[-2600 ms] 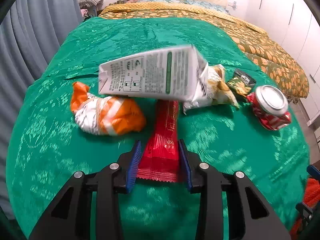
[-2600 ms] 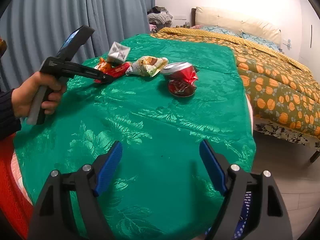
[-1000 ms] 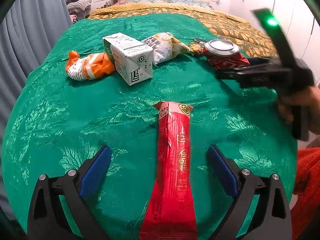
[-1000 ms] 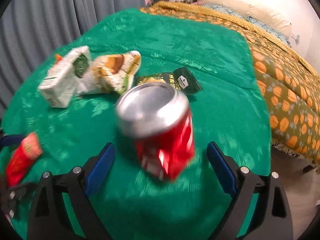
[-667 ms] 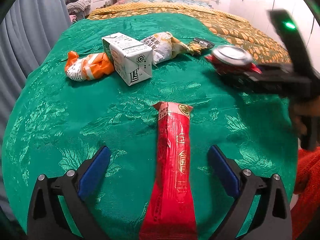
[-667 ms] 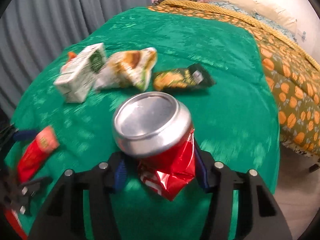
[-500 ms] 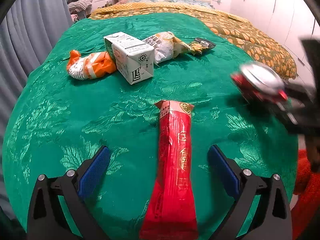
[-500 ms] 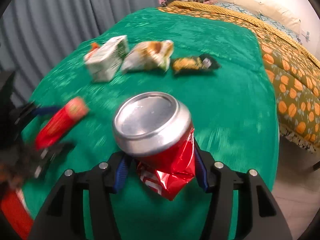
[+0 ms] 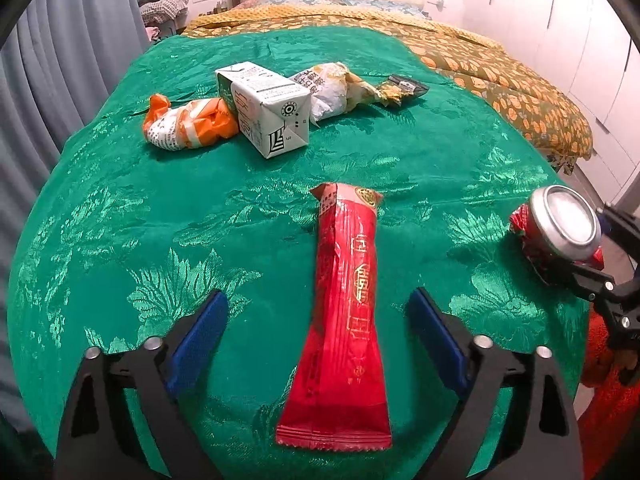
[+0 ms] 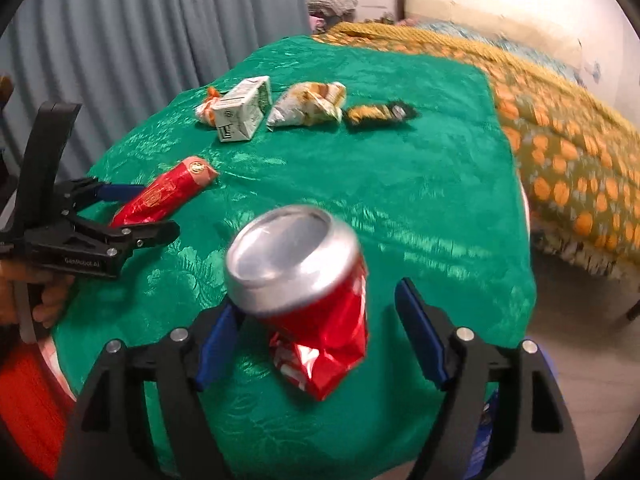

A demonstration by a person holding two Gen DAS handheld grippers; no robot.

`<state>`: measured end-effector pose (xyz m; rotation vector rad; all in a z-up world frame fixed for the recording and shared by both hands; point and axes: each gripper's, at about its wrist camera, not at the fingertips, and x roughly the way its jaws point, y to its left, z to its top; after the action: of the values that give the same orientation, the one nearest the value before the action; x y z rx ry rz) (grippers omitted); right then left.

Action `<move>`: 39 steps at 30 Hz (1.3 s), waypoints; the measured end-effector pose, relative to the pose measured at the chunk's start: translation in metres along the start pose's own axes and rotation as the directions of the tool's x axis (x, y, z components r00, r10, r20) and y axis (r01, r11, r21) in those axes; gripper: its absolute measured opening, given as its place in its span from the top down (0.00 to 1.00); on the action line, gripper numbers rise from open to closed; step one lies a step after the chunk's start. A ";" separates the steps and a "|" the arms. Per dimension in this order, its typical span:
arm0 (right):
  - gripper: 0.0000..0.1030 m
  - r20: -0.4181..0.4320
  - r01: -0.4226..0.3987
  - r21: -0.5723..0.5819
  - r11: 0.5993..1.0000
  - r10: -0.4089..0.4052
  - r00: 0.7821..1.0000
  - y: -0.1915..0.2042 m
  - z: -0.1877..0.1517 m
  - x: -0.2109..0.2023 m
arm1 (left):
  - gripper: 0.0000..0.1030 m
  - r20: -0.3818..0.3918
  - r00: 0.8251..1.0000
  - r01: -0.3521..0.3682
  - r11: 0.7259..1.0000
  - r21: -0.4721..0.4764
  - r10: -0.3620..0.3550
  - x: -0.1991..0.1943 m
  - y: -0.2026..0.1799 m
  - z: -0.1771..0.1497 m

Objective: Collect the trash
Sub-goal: 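Carry the red wrapper and soda can over the blue wastebasket with both tools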

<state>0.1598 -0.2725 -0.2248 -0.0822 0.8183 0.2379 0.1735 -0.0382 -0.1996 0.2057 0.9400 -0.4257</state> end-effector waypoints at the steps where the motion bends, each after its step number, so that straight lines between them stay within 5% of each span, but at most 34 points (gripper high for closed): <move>1: 0.28 -0.001 -0.002 -0.029 1.000 0.002 1.000 0.003 0.003 0.000 | 0.19 0.002 1.000 0.005 1.000 0.000 -0.005 0.000 0.000 0.001; 6: 0.29 -0.010 -0.002 -0.120 0.993 0.001 1.000 0.016 0.012 0.004 | 0.39 0.016 1.000 0.003 1.000 0.000 -0.003 -0.001 0.000 0.004; 7: 0.39 -0.018 -0.003 -0.115 0.993 0.001 1.000 0.016 0.014 0.005 | 0.43 0.019 1.000 0.006 1.000 -0.002 -0.006 -0.002 0.001 0.005; 11: 0.39 0.004 -0.015 -0.056 0.998 0.015 1.000 0.011 0.013 -0.001 | 0.76 0.028 0.999 0.022 1.000 -0.021 -0.021 -0.005 0.007 0.005; 31: 0.39 0.139 -0.117 0.180 0.977 0.093 0.986 -0.021 0.009 -0.044 | 0.77 0.057 0.989 0.137 0.991 -0.009 -0.136 -0.023 -0.020 -0.002; 39: 0.39 0.140 -0.077 0.260 0.963 0.041 0.989 -0.075 0.002 -0.079 | 0.77 0.057 0.979 0.196 0.980 0.029 -0.197 -0.038 -0.060 0.005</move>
<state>0.1273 -0.3593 -0.1670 0.2080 0.7137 0.1863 0.1318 -0.0842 -0.1649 0.1206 0.9008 -0.6219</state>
